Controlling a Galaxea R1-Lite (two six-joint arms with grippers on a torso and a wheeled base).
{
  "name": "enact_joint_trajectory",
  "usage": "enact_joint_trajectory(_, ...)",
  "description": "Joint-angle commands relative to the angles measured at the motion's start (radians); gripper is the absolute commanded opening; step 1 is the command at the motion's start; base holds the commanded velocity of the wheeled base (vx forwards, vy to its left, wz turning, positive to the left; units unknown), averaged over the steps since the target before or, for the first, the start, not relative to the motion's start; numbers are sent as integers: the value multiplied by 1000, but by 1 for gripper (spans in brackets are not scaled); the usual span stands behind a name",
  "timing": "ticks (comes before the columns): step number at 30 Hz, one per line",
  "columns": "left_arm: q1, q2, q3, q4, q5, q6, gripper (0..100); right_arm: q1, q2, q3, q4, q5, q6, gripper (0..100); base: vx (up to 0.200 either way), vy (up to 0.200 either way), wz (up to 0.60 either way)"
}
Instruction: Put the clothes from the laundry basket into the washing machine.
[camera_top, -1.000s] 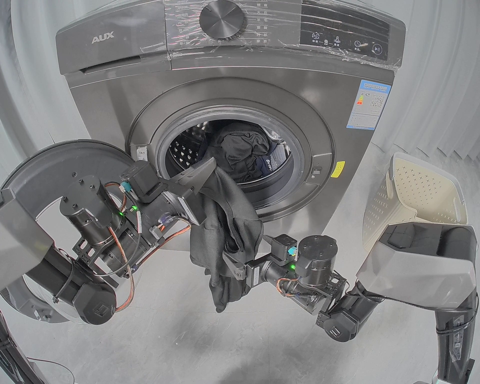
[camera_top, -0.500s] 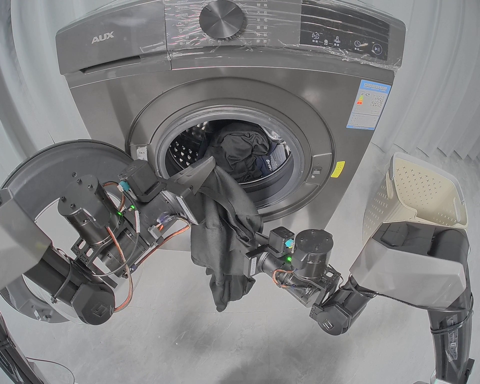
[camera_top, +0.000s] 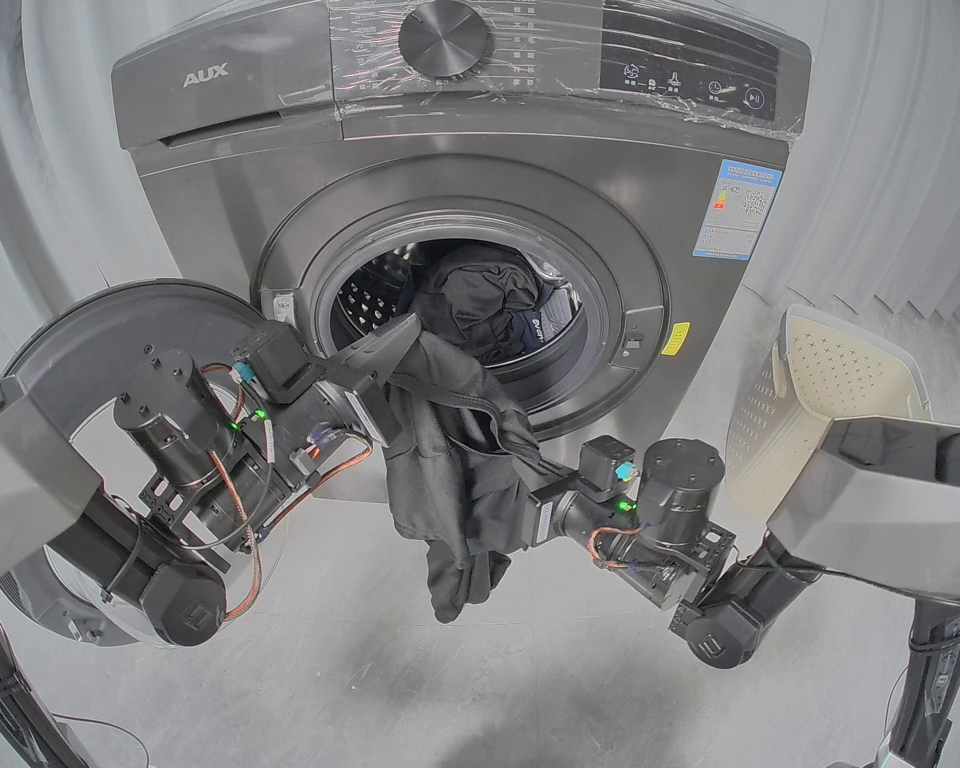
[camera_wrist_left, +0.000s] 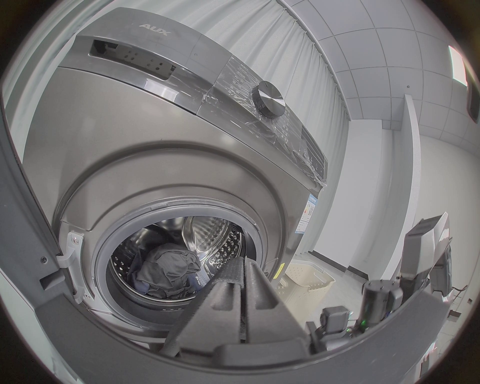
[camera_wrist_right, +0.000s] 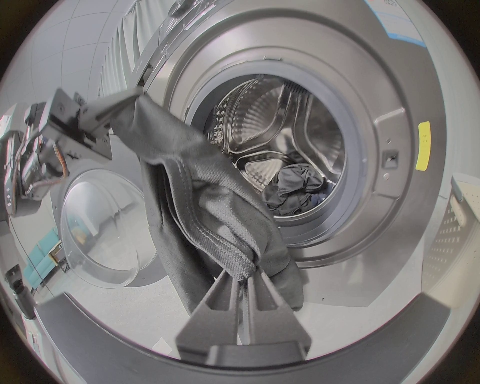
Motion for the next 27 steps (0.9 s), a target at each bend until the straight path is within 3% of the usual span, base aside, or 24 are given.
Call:
enact_joint_trajectory(1,7,1,2,-1,0,0,0,-31,-106,53,3,0,-3,0,0,0,0)
enact_joint_trajectory(9,10,-4,18,-1,-1,0,0,-105,-177,46,11,0,-17,0,0,0,0)
enact_joint_trajectory(27,-2,-119,145,1,-14,15,0,-122,-390,82,-23,-3,28,0,0,0,0)
